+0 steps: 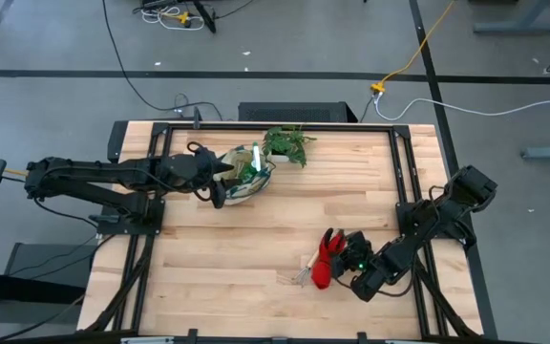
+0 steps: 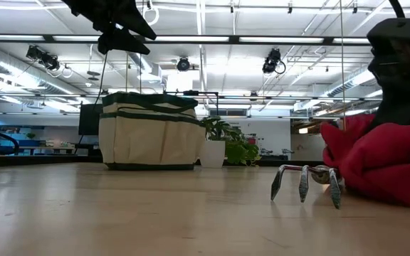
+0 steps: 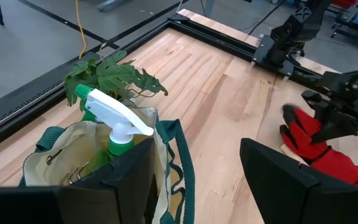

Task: Pick & Place Garden tools in Gardening bag
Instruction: Put the red gloves into the gardening bag

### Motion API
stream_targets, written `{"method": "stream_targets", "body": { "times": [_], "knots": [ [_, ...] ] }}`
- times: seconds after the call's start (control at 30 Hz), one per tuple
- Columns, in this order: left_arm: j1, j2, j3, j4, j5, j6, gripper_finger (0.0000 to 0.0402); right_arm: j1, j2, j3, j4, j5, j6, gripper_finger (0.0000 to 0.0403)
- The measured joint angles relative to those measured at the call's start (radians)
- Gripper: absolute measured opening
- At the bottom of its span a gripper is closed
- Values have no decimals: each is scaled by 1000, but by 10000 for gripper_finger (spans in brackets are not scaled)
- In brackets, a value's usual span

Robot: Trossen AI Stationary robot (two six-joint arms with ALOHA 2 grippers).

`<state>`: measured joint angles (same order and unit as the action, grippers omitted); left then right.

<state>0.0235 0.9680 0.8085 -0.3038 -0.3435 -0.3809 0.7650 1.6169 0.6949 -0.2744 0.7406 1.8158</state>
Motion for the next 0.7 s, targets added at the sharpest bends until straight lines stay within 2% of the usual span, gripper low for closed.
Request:
{"method": "stream_targets", "body": {
  "times": [0.03,0.1,0.2,0.43,0.7],
  "knots": [
    [0,0,0,0,0,0,243,0,0,0,5,0,-18,31],
    [0,0,0,0,0,0,243,0,0,0,22,-1,-46,16],
    [0,0,0,0,0,0,243,-5,0,0,34,-19,-53,22],
    [0,0,0,0,0,0,243,-5,-30,3,55,-24,-123,10],
    [0,0,0,0,0,0,243,-13,-136,34,44,55,-298,10]
  ]
}}
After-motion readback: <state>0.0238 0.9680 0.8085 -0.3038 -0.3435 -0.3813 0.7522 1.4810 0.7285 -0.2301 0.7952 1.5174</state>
